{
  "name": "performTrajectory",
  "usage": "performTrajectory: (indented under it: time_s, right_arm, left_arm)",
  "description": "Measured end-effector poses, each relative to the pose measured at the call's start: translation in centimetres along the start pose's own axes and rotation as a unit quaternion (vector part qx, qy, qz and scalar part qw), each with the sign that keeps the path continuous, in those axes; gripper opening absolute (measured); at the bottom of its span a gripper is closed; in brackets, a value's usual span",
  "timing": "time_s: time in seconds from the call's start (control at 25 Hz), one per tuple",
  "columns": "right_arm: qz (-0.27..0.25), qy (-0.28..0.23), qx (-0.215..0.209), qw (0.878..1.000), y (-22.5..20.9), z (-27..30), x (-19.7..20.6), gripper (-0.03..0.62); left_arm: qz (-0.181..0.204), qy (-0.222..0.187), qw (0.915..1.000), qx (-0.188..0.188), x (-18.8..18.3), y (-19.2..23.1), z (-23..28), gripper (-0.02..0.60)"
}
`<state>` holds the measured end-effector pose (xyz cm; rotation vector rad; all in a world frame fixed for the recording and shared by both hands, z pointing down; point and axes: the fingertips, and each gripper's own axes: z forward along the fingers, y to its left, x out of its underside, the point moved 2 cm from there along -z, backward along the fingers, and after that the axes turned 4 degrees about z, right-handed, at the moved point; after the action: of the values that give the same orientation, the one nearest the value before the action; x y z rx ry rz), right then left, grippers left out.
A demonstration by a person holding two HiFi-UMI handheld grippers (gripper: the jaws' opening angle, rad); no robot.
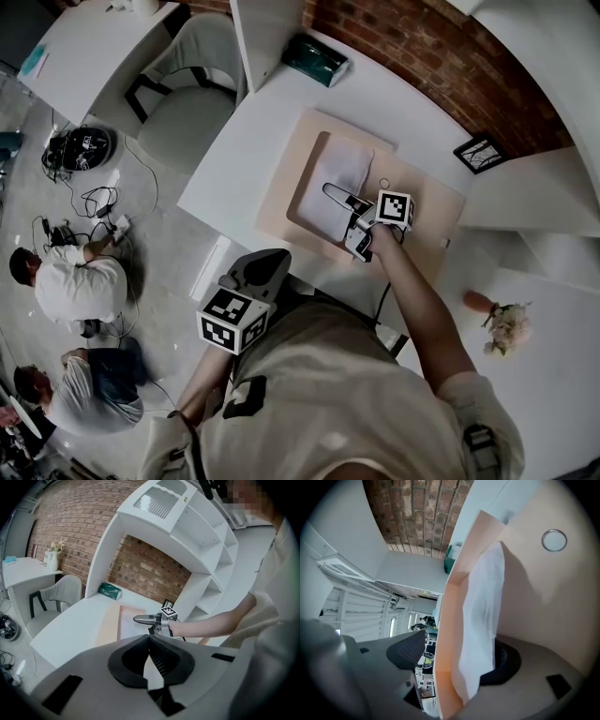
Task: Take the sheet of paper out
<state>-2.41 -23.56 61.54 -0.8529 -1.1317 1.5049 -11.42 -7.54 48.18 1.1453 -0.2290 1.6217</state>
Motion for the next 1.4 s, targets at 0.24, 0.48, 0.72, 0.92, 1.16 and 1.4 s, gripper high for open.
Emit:
performTrajectory:
  time_s: [0.24, 0.48, 0.72, 0.92, 1.16, 1.4]
  right_arm:
    - [-0.036, 0.027, 0.036, 0.998, -0.4, 1.2, 0.6, 0.341]
    - [-0.071, 0.047, 0.058, 0.995, -0.4, 1.9, 1.2, 0.341]
    - [-0.083, 0.039, 0.081, 0.992, -0.9, 2.0, 1.2, 0.308]
    - [-0.088, 0.034, 0.108, 0.99, -1.6, 1.9, 1.0, 0.253]
    - [-0.1, 0.027, 0.149, 0.983, -2.3, 1.9, 0.9, 0.181]
    - [-0.127, 0.039, 0.212, 0.968, -3.6, 2.1, 1.1, 0.049]
  left_arm:
    - [-0.006, -0.011, 0.9998, -0.014, -0.7, 1.4, -0.5, 0.017]
    - [-0.01, -0.026, 0.9987, -0.042, -1.8, 3.2, -1.6, 0.017]
    - [-0.008, -0.028, 0.9988, -0.04, -1.7, 2.7, -1.6, 0.017]
    - [-0.01, -0.025, 0.999, -0.035, -1.1, 2.0, -1.3, 0.017]
    - [-0.022, -0.02, 0.9989, -0.036, -0.3, 1.8, -1.5, 0.017]
    - [-0.019, -0.017, 0.9993, -0.027, -0.1, 1.2, -1.1, 0.017]
